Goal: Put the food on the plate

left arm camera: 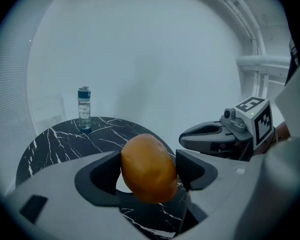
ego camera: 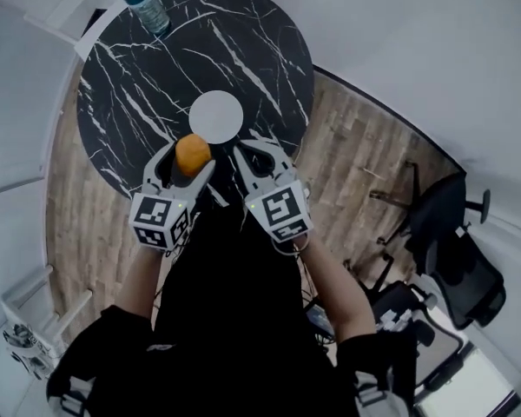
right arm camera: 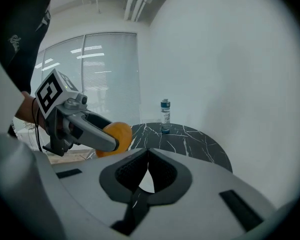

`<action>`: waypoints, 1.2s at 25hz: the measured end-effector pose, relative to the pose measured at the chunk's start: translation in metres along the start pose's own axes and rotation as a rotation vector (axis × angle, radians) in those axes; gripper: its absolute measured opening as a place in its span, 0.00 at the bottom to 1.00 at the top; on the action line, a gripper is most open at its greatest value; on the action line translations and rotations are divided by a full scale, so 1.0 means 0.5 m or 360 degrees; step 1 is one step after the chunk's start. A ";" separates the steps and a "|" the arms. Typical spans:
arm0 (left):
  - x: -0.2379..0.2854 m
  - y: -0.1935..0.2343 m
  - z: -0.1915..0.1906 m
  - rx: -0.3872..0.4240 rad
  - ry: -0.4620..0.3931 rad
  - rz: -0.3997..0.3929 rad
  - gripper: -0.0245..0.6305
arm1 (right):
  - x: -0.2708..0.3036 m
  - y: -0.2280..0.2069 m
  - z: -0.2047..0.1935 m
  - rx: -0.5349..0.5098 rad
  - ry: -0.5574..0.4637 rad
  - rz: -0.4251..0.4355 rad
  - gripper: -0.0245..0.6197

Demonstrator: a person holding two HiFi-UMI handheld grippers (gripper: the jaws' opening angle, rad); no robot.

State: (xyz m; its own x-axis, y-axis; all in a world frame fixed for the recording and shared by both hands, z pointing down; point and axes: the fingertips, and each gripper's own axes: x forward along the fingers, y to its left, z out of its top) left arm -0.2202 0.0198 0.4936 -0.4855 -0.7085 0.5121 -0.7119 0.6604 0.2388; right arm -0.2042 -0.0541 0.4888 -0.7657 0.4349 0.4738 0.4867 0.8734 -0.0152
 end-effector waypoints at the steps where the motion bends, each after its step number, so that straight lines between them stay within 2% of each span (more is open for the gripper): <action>1: 0.008 0.005 -0.005 -0.0021 0.0010 0.0026 0.55 | 0.010 -0.006 -0.008 0.0011 0.0004 0.0031 0.03; 9: 0.077 0.037 -0.045 -0.0107 0.0142 0.0211 0.55 | 0.101 -0.054 -0.084 0.0096 0.0066 0.0246 0.03; 18: 0.134 0.083 -0.074 -0.0073 0.0298 0.0340 0.55 | 0.174 -0.060 -0.146 0.0068 0.0139 0.0516 0.03; 25: 0.188 0.104 -0.067 -0.0013 0.0387 0.0345 0.55 | 0.194 -0.091 -0.169 0.0050 0.0163 0.0564 0.03; 30: 0.222 0.123 -0.078 -0.0009 0.0450 0.0358 0.55 | 0.209 -0.121 -0.172 0.0037 0.0160 0.0548 0.03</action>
State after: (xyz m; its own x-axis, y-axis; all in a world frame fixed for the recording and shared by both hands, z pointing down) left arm -0.2982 -0.0087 0.5973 -0.4696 -0.4487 0.7603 -0.5999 0.7940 0.0981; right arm -0.2776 -0.0802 0.6149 -0.5127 0.6821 0.5214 0.6986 0.6844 -0.2085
